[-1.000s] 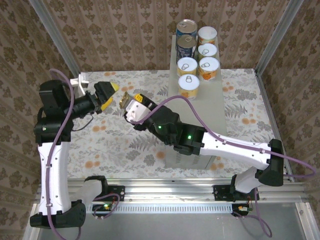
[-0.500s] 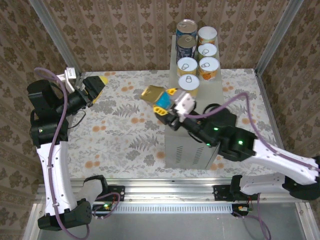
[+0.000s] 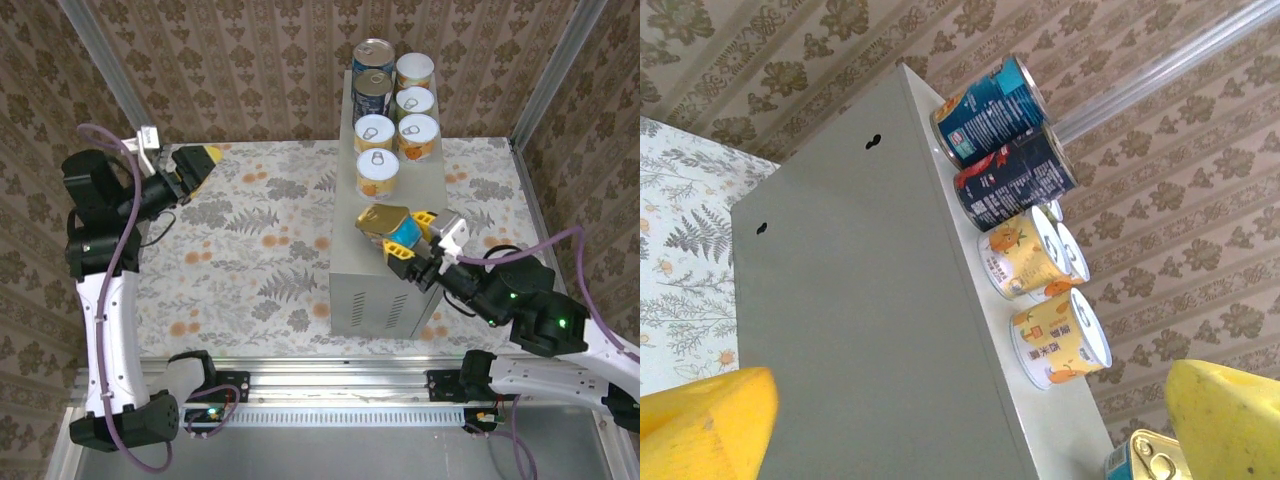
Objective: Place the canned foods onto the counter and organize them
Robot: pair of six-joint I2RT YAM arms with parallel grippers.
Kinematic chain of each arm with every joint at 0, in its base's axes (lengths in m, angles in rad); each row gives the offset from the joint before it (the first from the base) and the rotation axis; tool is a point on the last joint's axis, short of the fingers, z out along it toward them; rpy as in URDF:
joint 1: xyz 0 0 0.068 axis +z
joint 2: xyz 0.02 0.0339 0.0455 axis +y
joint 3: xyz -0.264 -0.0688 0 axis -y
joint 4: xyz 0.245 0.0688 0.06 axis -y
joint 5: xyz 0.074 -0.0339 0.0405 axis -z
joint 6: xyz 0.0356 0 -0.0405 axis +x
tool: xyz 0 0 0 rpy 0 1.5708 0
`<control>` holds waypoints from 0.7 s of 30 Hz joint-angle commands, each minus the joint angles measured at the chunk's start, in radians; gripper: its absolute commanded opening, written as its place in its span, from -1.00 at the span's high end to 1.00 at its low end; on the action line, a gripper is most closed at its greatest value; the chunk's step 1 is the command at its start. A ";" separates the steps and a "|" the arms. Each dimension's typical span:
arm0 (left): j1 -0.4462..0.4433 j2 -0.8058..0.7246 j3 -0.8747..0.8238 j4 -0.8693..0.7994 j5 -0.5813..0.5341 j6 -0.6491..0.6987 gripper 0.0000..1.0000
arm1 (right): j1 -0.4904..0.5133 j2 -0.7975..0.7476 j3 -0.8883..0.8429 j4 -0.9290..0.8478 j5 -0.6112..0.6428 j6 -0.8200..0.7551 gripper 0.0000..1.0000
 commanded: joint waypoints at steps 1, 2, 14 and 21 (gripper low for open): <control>-0.033 0.006 0.044 0.014 -0.013 0.052 -1.00 | -0.007 -0.057 -0.023 0.014 0.076 0.052 0.00; -0.042 0.009 0.046 0.011 -0.019 0.056 -1.00 | -0.008 -0.071 -0.038 0.011 0.087 0.056 0.00; -0.093 0.031 0.023 0.042 -0.055 0.055 -1.00 | -0.034 -0.124 -0.099 -0.072 0.232 0.097 -0.15; -0.112 0.047 0.021 0.049 -0.062 0.061 -1.00 | -0.065 -0.135 -0.101 -0.137 0.257 0.148 -0.21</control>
